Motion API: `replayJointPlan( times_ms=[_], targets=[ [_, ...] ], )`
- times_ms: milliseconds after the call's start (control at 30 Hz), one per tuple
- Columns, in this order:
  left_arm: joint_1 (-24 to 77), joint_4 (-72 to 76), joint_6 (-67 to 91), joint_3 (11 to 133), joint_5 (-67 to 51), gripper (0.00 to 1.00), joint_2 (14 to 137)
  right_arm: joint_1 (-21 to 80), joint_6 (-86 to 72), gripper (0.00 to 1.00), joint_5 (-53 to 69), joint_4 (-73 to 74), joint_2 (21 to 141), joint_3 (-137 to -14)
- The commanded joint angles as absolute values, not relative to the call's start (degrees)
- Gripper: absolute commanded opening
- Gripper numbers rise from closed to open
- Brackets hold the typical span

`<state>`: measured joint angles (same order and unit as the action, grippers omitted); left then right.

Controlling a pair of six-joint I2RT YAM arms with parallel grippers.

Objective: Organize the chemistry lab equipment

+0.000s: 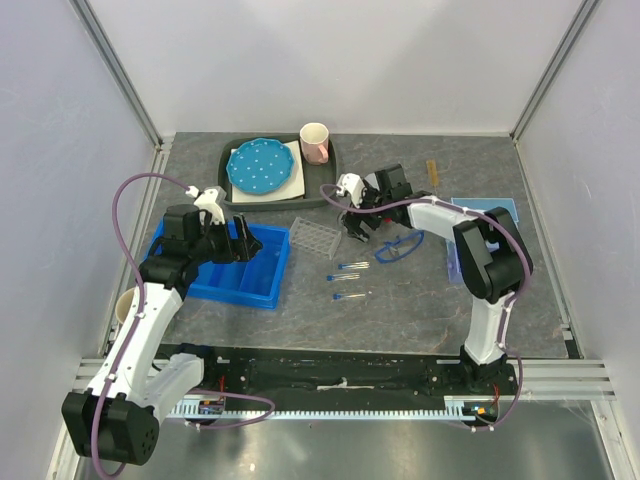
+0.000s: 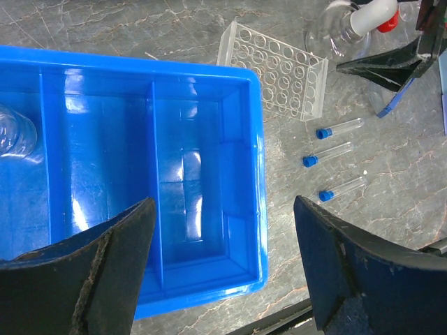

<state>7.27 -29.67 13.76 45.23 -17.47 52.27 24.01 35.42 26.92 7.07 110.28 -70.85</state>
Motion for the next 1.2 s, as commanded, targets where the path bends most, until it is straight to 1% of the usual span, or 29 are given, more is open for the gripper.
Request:
replayJointPlan(
  times_ms=[0, 400, 633, 700, 733, 800, 833, 933, 1033, 1167],
  targets=[
    [7.65, -27.69, 11.34, 45.53, -16.96, 0.87, 52.21, 24.26, 33.75, 0.98, 26.98, 5.36, 112.67, -75.32],
    [7.65, -27.77, 11.34, 45.53, -16.35, 0.86, 52.03, 24.26, 33.49, 0.98, 27.86, 7.73, 115.66, -78.57],
    [7.65, -27.77, 11.34, 45.44, -15.91, 0.86, 51.77, 24.35, 33.84, 0.9, 28.91, 9.67, 117.07, -80.95],
    [7.65, -27.69, 11.34, 45.35, -15.82, 0.86, 51.68, 24.35, 34.01, 0.84, 29.27, 10.37, 117.25, -81.38],
    [7.65, -27.69, 11.34, 45.44, -15.82, 0.86, 51.59, 24.26, 34.1, 0.79, 29.53, 10.63, 117.16, -81.47],
    [7.65, -27.77, 11.34, 45.35, -15.73, 0.86, 51.68, 24.35, 34.45, 0.73, 29.53, 10.72, 116.63, -81.39],
    [7.65, -27.77, 11.34, 45.44, -15.82, 0.86, 51.51, 24.35, 34.54, 0.65, 29.44, 10.64, 116.28, -81.3],
    [7.65, -27.77, 11.34, 45.44, -15.47, 0.86, 51.42, 24.26, 34.8, 0.52, 29.36, 10.64, 114.53, -80.86],
    [7.65, -27.69, 11.34, 45.44, -15.38, 0.86, 51.15, 24.35, 34.89, 0.48, 29.27, 10.37, 112.16, -80.42],
    [7.65, -27.77, 11.34, 45.35, -15.21, 0.86, 50.63, 24.26, 34.63, 0.48, 29.0, 9.84, 108.73, -79.37]
  ],
)
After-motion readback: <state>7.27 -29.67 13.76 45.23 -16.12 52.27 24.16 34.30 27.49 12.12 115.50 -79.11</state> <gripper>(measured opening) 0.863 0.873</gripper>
